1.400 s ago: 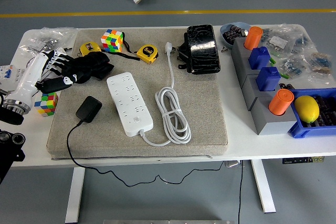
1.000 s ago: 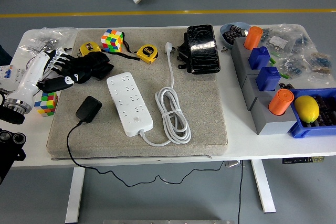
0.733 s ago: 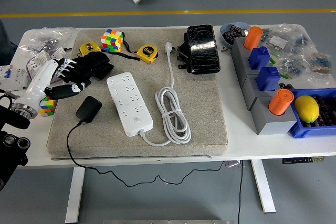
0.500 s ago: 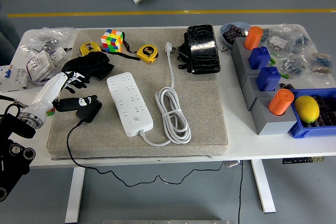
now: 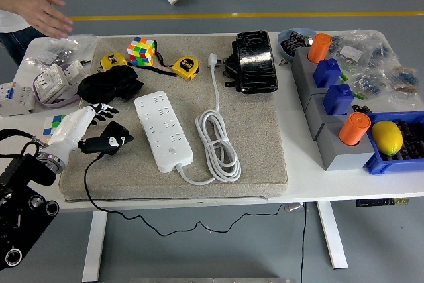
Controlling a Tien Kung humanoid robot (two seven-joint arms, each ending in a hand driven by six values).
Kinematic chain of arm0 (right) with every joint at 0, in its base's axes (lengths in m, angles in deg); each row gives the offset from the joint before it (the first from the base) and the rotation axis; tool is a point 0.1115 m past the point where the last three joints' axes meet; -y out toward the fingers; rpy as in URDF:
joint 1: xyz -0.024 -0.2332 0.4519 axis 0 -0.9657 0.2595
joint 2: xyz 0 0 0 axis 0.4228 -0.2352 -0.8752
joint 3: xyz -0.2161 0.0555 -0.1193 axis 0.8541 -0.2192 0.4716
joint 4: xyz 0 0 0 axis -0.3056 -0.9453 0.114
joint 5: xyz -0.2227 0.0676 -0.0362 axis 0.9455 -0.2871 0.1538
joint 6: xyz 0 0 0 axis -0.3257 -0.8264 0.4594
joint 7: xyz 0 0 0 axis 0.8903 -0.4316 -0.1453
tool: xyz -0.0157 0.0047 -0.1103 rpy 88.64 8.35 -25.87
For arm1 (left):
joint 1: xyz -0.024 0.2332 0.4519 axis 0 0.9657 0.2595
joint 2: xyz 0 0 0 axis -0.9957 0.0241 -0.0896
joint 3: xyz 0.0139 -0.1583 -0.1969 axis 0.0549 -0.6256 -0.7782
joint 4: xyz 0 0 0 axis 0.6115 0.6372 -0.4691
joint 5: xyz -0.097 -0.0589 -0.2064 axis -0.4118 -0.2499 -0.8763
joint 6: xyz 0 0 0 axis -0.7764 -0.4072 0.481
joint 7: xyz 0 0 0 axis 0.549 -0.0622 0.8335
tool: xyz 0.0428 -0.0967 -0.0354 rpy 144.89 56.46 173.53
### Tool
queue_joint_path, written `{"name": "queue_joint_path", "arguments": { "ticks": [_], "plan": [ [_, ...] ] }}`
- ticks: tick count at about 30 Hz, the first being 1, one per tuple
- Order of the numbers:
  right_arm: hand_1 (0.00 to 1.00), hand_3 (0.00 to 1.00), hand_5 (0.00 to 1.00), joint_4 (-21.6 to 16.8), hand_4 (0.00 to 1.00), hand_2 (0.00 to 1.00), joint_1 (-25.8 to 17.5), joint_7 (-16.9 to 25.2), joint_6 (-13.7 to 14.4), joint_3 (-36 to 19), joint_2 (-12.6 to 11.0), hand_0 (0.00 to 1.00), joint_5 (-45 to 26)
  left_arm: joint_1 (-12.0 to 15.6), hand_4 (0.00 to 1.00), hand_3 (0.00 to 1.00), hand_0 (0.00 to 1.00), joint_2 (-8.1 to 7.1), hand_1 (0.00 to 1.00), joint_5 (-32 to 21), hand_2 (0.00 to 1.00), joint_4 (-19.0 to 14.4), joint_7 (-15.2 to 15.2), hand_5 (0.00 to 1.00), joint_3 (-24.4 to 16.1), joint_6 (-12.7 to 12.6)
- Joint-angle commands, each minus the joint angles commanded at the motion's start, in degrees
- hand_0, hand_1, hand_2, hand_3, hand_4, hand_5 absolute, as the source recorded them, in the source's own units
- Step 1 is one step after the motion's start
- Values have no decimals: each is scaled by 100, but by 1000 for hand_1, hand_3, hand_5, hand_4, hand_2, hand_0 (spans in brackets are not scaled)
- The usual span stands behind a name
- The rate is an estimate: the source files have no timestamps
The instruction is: Put the plug near the board,insert it into the board,press the button,pull the plug out
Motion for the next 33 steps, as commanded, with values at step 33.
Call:
{"name": "queue_joint_path", "arguments": {
  "ticks": [33],
  "plan": [
    [652, 536, 461, -10, 908, 639, -17, 56, 50, -68, 13, 560, 18, -152, 938, 552, 270, 177, 333, 474, 466, 254, -476, 227, 146, -16]
  ]
}}
